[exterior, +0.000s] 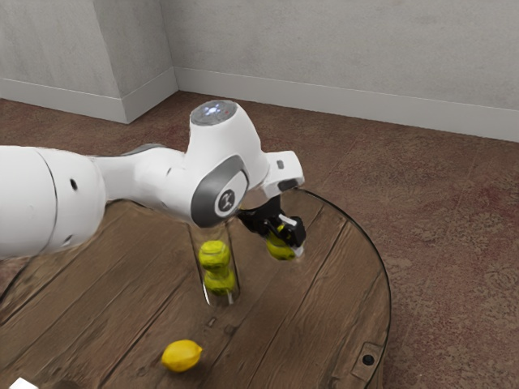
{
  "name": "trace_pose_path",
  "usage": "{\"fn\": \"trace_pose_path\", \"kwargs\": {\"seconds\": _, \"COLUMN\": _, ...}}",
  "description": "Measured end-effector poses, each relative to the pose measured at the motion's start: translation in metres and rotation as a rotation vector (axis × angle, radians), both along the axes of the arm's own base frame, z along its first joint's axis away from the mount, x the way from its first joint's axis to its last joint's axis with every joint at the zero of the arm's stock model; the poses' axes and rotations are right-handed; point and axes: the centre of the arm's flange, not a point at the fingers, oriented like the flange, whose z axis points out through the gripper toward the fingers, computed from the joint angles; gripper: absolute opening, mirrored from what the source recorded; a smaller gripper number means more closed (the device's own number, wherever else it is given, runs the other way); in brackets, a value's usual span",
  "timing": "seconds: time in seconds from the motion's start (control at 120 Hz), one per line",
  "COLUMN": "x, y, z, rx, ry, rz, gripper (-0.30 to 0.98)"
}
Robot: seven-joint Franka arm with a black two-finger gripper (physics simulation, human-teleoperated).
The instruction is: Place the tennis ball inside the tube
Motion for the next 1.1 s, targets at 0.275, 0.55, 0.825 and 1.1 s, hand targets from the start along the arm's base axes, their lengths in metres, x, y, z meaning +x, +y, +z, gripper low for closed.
{"fn": "trace_pose_path", "kwargs": {"seconds": 0.275, "x": 0.037, "y": 0.061, "z": 0.151, "rx": 0.2, "ry": -0.046, "rz": 0.007, "gripper": -0.03}}
{"fn": "trace_pose_path", "kwargs": {"seconds": 0.55, "x": 0.028, "y": 0.126, "z": 0.121, "rx": 0.207, "ry": 0.168, "rz": 0.059, "gripper": -0.01}}
{"fn": "trace_pose_path", "kwargs": {"seconds": 0.825, "x": 0.023, "y": 0.128, "z": 0.115, "rx": 0.221, "ry": 0.22, "rz": 0.023, "gripper": 0.37}}
{"fn": "trace_pose_path", "kwargs": {"seconds": 1.1, "x": 0.019, "y": 0.136, "z": 0.121, "rx": 0.213, "ry": 0.244, "rz": 0.012, "gripper": 0.59}}
